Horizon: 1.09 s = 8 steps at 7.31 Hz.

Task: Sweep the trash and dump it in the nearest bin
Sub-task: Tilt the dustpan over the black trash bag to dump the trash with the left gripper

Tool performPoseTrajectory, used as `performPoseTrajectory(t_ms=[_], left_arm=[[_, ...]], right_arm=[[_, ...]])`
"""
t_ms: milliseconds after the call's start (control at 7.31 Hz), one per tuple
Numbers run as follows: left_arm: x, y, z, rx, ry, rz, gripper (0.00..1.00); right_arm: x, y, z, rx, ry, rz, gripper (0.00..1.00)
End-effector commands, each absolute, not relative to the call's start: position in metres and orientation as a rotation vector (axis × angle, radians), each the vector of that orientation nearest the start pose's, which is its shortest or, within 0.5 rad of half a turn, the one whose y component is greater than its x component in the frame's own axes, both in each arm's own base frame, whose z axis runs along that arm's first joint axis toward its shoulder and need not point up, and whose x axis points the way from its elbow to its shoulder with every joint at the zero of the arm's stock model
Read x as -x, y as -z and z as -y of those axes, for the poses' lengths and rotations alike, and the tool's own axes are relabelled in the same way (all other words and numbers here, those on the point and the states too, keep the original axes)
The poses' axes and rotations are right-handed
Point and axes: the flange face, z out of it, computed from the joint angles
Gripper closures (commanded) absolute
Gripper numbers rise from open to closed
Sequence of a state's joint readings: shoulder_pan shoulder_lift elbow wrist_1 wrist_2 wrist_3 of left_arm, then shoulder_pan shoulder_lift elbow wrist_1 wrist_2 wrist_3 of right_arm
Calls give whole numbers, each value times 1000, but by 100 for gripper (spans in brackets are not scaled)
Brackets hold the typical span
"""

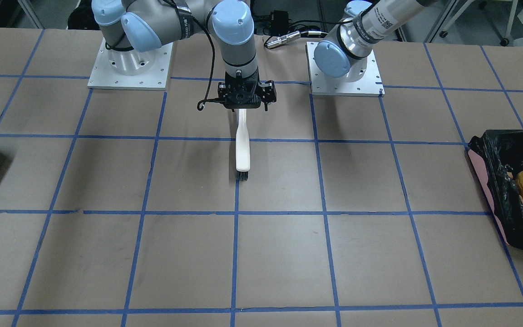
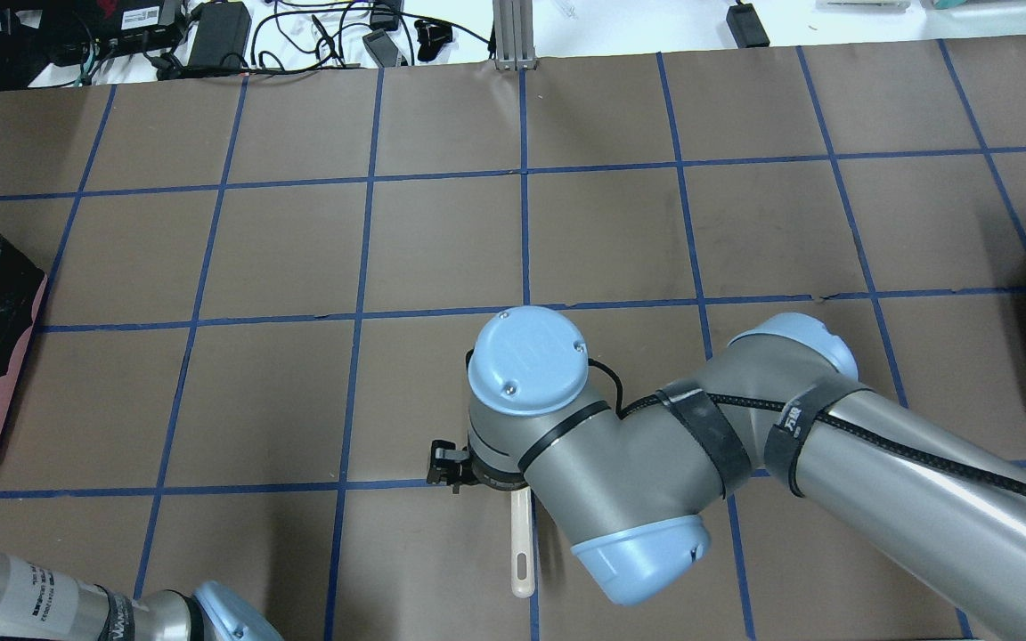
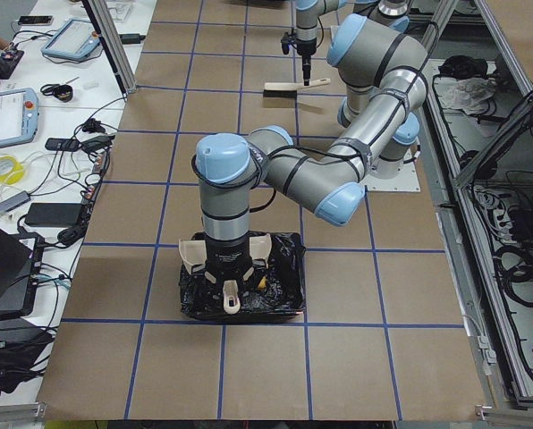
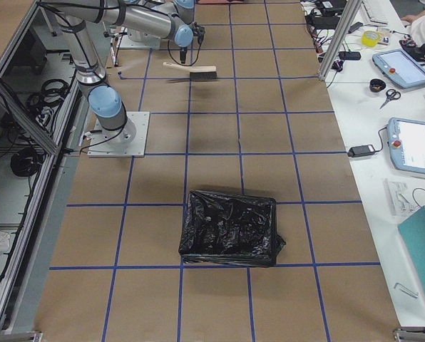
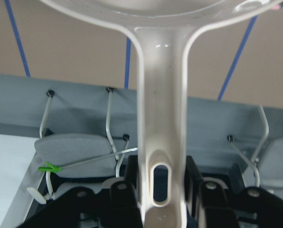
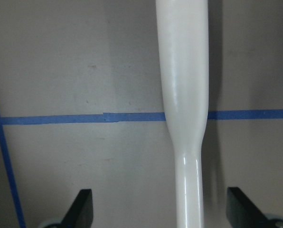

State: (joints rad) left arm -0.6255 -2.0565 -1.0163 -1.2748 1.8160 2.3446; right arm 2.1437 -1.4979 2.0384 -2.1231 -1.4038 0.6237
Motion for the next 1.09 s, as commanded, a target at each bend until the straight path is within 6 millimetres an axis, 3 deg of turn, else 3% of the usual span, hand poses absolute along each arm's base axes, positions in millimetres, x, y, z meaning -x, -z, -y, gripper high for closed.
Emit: performPoseTrajectory(t_ms=[0,137,274,410,547,684,958], left_arm=[[-488,-492,513,-1605,-248,-2436,100],[-461,-491,518,-1491,-202,-2577,100],[-420,-503,522,-1292,-179,-2756,100],[-369,-512,531,-1336,-212,-2795,100],[-313,-518,543,-1187,-223,-2868,100],[-267,-516,549,-1104,-234,-2912,100],[-181,-510,560,-942,-243,-2962,100]], right_arm=[[-362,-349,356,-77,-155,-3005,0],[-338,-371,388,-78,-152,-3000,0],[-313,-390,416,-60,-120,-2989,0],[-285,-405,437,-52,-146,-2994,0],[-255,-426,456,-22,-162,-3022,0],[-220,-440,470,56,-156,-3111,0],[-186,-449,479,28,-155,-3133,0]])
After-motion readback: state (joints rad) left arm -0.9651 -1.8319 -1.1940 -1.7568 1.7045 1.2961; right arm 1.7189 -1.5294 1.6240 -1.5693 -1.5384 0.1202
